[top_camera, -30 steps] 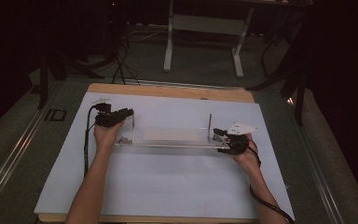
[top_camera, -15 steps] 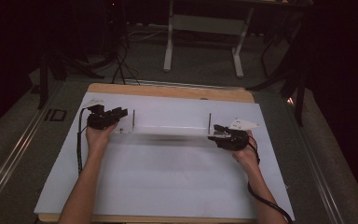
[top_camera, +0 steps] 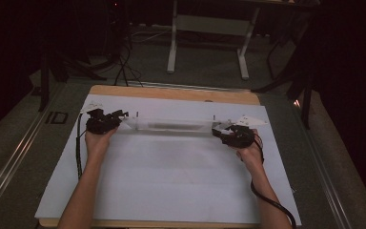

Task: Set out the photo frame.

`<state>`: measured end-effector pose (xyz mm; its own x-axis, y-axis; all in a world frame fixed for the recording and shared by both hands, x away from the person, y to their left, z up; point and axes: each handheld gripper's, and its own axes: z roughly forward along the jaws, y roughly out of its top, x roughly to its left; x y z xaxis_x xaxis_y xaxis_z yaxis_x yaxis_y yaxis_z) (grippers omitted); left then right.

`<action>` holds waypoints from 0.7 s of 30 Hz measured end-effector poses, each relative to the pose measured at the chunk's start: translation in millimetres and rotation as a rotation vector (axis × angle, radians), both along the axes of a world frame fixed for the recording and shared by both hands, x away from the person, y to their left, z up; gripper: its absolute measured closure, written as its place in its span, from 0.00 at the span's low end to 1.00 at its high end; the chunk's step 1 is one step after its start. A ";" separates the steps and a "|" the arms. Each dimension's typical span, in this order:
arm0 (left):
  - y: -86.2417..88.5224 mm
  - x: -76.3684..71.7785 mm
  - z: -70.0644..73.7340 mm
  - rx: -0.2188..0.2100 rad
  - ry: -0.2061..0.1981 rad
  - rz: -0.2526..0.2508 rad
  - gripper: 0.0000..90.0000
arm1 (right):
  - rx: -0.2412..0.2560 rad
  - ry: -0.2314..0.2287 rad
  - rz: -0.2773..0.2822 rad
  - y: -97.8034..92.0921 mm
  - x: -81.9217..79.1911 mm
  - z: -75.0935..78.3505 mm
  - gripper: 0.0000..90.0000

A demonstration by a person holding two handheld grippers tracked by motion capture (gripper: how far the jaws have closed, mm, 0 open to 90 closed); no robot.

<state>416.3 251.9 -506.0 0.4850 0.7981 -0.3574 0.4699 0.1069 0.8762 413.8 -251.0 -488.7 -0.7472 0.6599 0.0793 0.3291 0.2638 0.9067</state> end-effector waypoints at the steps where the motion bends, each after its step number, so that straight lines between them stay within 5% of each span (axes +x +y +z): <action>1: -0.1 -0.6 0.1 0.002 -0.004 -0.005 0.65 | 0.001 -0.004 -0.001 0.0 1.1 0.4 0.55; 21: 6.3 -8.3 0.9 0.050 -0.058 -0.088 0.58 | -0.007 -0.033 -0.039 -0.1 14.5 6.4 0.63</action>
